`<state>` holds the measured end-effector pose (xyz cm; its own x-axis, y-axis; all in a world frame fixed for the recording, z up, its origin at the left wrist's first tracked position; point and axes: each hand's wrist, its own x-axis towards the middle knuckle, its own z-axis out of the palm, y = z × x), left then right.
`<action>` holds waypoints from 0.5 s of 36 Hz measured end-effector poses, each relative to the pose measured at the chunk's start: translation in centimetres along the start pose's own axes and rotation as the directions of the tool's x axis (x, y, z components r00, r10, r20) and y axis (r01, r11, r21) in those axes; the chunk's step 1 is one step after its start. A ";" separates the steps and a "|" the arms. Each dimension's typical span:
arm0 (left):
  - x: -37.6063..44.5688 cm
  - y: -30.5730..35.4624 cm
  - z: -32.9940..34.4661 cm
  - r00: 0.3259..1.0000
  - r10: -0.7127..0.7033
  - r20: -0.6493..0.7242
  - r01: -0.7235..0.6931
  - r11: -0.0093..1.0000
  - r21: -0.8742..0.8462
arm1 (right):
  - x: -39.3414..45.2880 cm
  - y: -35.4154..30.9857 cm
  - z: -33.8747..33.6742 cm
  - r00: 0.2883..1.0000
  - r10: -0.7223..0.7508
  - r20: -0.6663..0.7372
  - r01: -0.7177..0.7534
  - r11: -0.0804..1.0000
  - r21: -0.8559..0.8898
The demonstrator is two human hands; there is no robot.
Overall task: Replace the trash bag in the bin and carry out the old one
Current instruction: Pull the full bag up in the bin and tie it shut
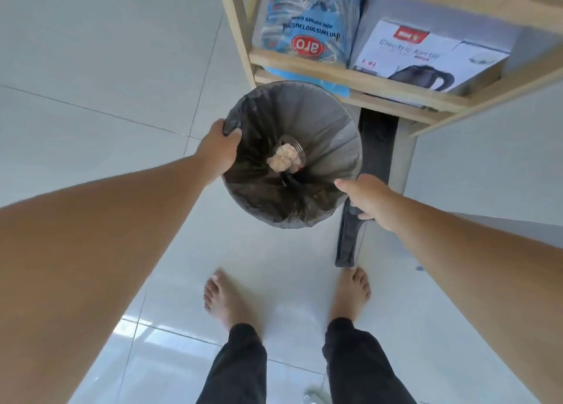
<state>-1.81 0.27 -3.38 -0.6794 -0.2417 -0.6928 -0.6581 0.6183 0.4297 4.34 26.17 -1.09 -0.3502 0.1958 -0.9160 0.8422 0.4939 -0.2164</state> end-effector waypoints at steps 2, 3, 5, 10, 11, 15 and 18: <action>0.4 -0.1 0.6 0.999 0.023 -0.043 -0.022 1.000 0.020 | 1.6 0.1 0.6 0.997 0.046 0.057 -0.054 0.986 0.159; 0.7 -0.6 1.0 0.997 0.023 -0.077 -0.020 0.999 0.042 | 2.6 0.2 0.9 0.997 0.051 0.062 -0.063 0.975 0.211; 0.3 -1.6 1.5 0.991 -0.016 -0.132 0.025 0.997 0.067 | 4.1 0.3 1.0 0.999 0.018 -0.031 -0.010 0.970 0.242; -1.8 -5.4 2.8 0.962 -0.239 0.133 0.241 0.971 0.007 | 5.3 0.5 -0.6 0.916 -0.282 -0.284 0.257 0.959 -0.123; -2.0 -6.0 2.8 0.925 -0.274 0.262 0.295 0.954 -0.043 | 5.3 0.6 -1.2 0.925 -0.276 -0.260 0.276 0.960 -0.037; -2.3 -7.3 2.3 0.847 -0.225 0.481 0.435 0.814 -0.385 | 5.8 2.4 -2.4 1.000 -0.013 -0.016 0.020 0.779 0.627; -0.3 -7.6 2.2 0.803 -0.243 0.544 0.563 0.609 -0.558 | 6.7 5.1 -1.9 0.987 0.103 0.122 -0.159 0.684 0.712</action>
<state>4.10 -2.70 -7.77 -0.2088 0.0625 -0.9759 -0.9647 -0.1768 0.1951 5.52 31.56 -7.69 -0.2091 0.1404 -0.9678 0.9237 -0.2965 -0.2426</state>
